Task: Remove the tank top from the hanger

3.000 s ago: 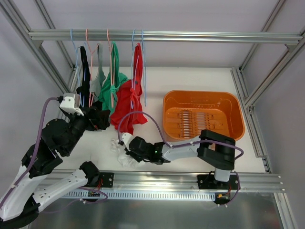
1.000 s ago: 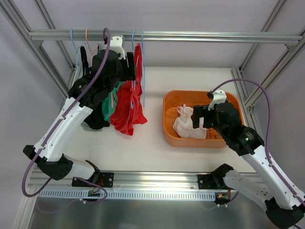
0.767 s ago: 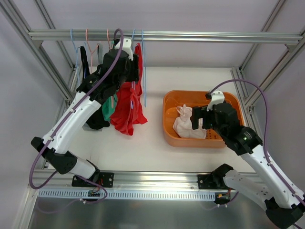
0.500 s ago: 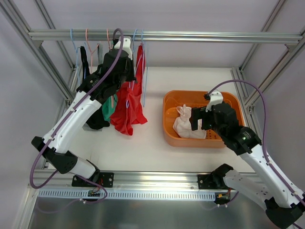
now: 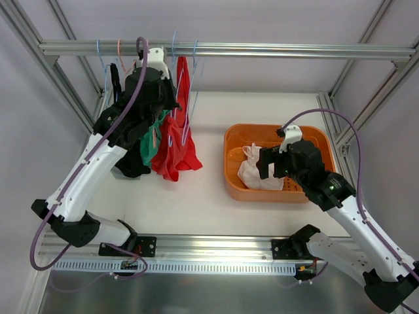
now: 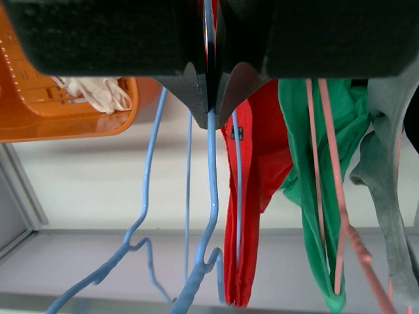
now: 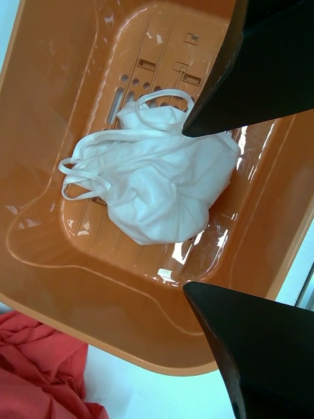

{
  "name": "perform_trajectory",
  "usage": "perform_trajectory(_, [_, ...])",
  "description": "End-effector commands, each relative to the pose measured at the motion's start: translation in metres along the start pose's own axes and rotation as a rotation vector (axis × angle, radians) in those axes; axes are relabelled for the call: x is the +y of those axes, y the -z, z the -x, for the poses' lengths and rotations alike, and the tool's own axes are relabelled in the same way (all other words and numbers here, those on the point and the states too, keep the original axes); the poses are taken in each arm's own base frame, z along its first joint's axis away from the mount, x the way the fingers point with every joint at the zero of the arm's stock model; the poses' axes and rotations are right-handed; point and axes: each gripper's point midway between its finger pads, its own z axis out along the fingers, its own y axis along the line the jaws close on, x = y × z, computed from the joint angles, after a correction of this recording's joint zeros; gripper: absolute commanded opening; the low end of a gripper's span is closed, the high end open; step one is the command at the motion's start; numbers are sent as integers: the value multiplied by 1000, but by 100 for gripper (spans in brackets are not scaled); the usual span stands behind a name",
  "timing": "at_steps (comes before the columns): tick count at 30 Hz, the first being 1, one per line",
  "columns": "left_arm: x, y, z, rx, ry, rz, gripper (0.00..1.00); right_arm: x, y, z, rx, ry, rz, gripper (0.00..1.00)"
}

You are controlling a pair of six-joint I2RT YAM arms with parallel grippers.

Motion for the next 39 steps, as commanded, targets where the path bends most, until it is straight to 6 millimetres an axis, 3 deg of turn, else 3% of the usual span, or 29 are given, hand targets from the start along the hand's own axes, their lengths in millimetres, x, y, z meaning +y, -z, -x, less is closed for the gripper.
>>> perform_trajectory(1, [-8,28,45,-144,74,-89,0,7,-3,8,-30,1,37,99])
perform_trajectory(5, [-10,33,31,-118,94,-116,0,7,-4,4,-22,5,42,99])
perform_trajectory(7, [-9,44,29,-123,111,-135,0,9,-3,5,-26,7,54,100])
perform_trajectory(8, [-10,45,19,-104,107,-142,0,11,-3,5,-24,10,63,99])
perform_trajectory(10, [-4,63,18,-121,123,-152,0,22,0,7,-33,17,129,99])
perform_trajectory(11, [-3,64,4,-97,116,-155,0,28,1,8,-38,22,166,99])
perform_trajectory(13, [-1,89,2,-114,146,-210,0,49,8,12,-58,36,290,99])
perform_trajectory(14, [0,90,-14,-85,139,-219,0,54,11,14,-69,40,325,99])
perform_trajectory(16, [3,115,-19,-101,165,-285,0,72,19,17,-89,56,435,99])
perform_trajectory(17, [3,114,-39,-61,153,-301,0,77,22,19,-98,60,471,99])
perform_trajectory(18, [5,131,-39,-81,162,-341,0,89,28,22,-111,64,540,100])
perform_trajectory(19, [4,134,-62,-25,155,-367,0,94,29,21,-113,65,573,99])
perform_trajectory(21, [12,151,-76,-6,186,-384,0,108,35,26,-145,64,661,100])
perform_trajectory(22, [21,151,-99,59,178,-352,0,112,33,21,-138,62,691,99])
perform_trajectory(24, [32,159,-119,100,204,-328,0,128,37,24,-155,63,784,99])
perform_trajectory(25, [38,158,-144,166,188,-308,0,134,36,20,-147,59,809,99])
perform_trajectory(26, [38,160,-155,199,190,-315,0,145,37,22,-161,73,860,98])
perform_trajectory(29, [32,171,-196,342,190,-377,0,170,34,18,-162,93,904,93])
perform_trajectory(31, [23,180,-211,405,201,-442,0,182,24,20,-178,106,888,89])
perform_trajectory(35, [9,201,-223,481,227,-565,0,205,3,20,-199,77,845,81])
perform_trajectory(39, [5,217,-227,512,237,-628,0,207,-26,29,-250,-5,756,72])
